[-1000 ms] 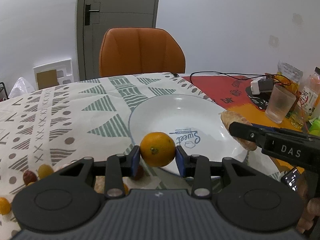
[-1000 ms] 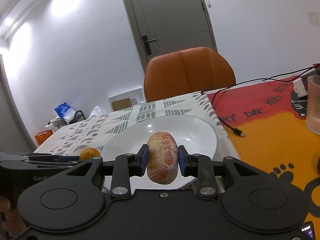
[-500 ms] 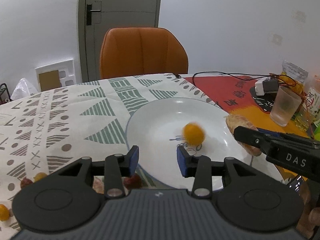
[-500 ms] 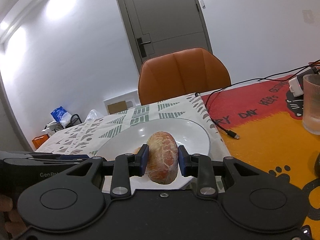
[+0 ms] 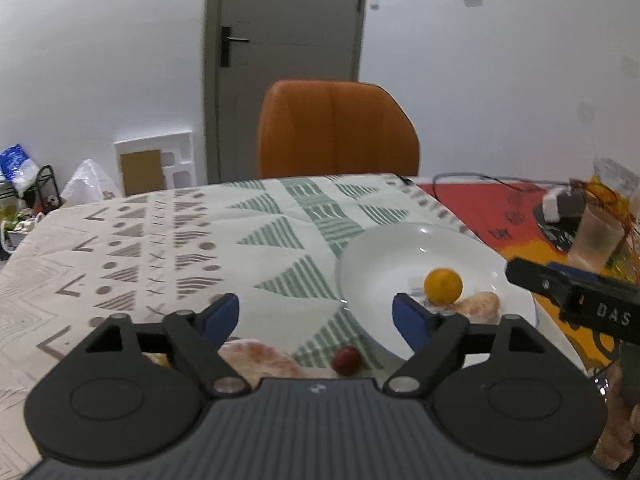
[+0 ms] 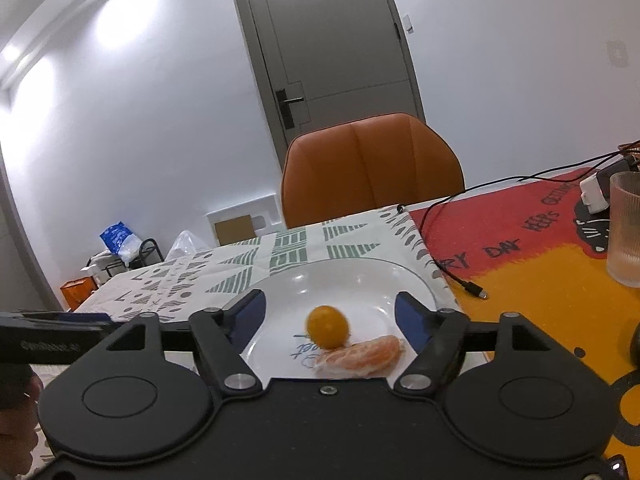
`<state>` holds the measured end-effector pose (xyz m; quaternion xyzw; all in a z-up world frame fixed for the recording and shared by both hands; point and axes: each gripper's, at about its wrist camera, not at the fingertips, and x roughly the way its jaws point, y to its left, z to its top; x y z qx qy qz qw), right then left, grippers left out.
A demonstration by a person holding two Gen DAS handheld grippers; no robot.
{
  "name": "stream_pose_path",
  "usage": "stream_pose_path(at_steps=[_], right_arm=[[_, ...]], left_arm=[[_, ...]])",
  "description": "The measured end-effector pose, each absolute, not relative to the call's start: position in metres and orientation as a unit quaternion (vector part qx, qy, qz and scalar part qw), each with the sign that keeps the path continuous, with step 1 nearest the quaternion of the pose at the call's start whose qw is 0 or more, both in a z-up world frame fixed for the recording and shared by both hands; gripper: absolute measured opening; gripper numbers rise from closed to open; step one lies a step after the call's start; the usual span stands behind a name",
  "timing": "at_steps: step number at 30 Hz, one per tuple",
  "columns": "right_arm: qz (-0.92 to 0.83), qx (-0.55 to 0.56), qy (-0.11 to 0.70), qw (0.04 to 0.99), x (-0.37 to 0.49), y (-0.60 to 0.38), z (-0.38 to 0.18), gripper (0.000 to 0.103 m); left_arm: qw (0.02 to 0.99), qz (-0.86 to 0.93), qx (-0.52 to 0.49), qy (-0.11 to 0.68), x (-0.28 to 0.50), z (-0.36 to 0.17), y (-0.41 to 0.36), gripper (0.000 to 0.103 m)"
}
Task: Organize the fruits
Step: 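Lower the pomelo segment into the white plate and open the right tool, then move both tools back from the plate to the fruit pile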
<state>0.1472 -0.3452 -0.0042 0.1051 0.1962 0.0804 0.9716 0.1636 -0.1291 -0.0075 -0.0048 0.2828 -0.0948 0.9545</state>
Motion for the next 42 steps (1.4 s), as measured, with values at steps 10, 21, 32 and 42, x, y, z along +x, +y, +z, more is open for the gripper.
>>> stream_pose_path(at_steps=[10,21,32,42], right_arm=[[0.107,0.104,0.189,0.97,0.14,-0.326,0.006,0.097],[0.153,0.11,0.195,0.962,0.139,-0.301,0.006,0.103],[0.164,0.101,0.203,0.96,0.139,-0.282,0.005,0.103],[0.172,0.095,0.212,0.957,0.139,-0.27,-0.001,0.103]], left_arm=[[0.959,-0.047,-0.02,0.28,0.152,-0.002,-0.094,0.086],[0.961,-0.007,-0.035,0.274,0.134,0.001,-0.064,0.086],[0.96,0.027,-0.052,0.275,0.12,-0.002,-0.033,0.087],[0.956,0.04,-0.056,0.286,0.113,-0.013,-0.011,0.087]])
